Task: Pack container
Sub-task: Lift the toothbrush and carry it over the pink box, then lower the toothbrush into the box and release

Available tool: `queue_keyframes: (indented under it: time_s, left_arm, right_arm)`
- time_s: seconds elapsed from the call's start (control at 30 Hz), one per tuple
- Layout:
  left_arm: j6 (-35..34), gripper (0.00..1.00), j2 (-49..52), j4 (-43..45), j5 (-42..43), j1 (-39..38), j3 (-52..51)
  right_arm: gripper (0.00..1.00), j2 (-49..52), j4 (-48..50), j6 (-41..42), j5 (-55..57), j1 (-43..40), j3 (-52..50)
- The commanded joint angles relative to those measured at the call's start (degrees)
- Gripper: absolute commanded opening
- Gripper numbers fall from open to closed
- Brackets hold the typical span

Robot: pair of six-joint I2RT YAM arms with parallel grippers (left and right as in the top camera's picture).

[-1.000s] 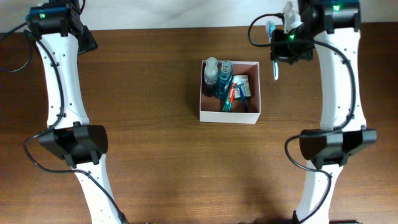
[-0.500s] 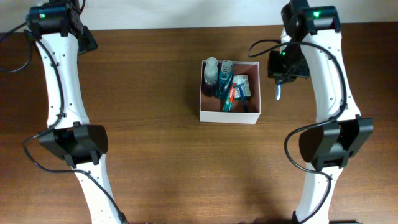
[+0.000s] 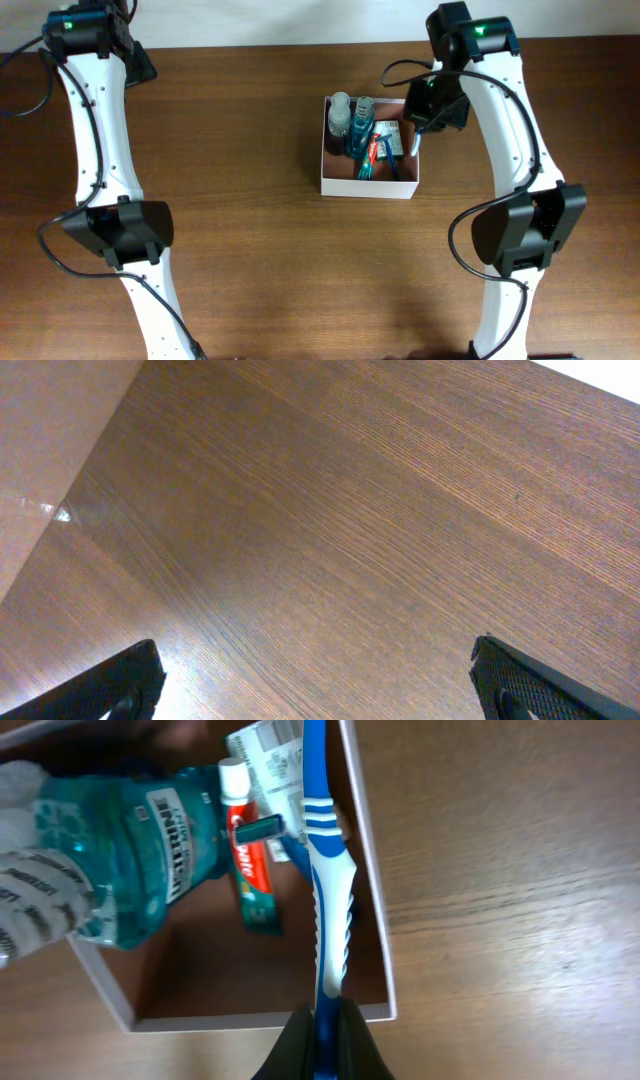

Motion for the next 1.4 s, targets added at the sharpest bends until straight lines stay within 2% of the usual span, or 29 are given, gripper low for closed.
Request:
queue_keyframes:
  time_s: [0.0, 0.13, 0.47, 0.7, 1.07, 1.13, 1.2, 1.3, 1.37]
  left_arm:
    - [-0.6, 0.99, 0.3, 0.1, 0.2, 0.2, -0.4]
    - [-0.6, 0.99, 0.3, 0.1, 0.2, 0.2, -0.4]
    - [-0.6, 0.99, 0.3, 0.1, 0.2, 0.2, -0.4]
    - [-0.6, 0.99, 0.3, 0.1, 0.2, 0.2, -0.4]
    - [-0.6, 0.99, 0.3, 0.1, 0.2, 0.2, -0.4]
    - [-0.6, 0.99, 0.3, 0.1, 0.2, 0.2, -0.4]
    - [-0.6, 0.99, 0.3, 0.1, 0.2, 0.2, -0.4]
    - [-0.6, 0.99, 0.3, 0.1, 0.2, 0.2, -0.4]
    - [-0.6, 0.99, 0.3, 0.1, 0.2, 0.2, -0.4]
  right_arm:
    - [0.04, 0.4, 0.1, 6.9, -1.5, 1.5, -0.4]
    - [0.04, 0.8, 1.0, 13.0, -1.2, 3.0, -0.6]
    - [0.04, 1.0, 2.7, 13.2, 9.0, 6.8, -0.6]
    - [0.04, 1.0, 3.2, 20.7, 9.1, 8.8, -2.2]
    - [0.05, 1.0, 8.9, 21.0, 9.1, 9.7, -9.2]
    - [0.13, 1.0, 9.1, 21.0, 9.1, 9.7, -9.2]
    - [0.37, 1.0, 9.2, 21.0, 9.1, 9.7, -9.2]
    - [0.47, 1.0, 9.2, 21.0, 9.1, 9.7, -9.2]
    - [0.49, 1.0, 9.2, 20.9, 9.1, 9.7, -9.2]
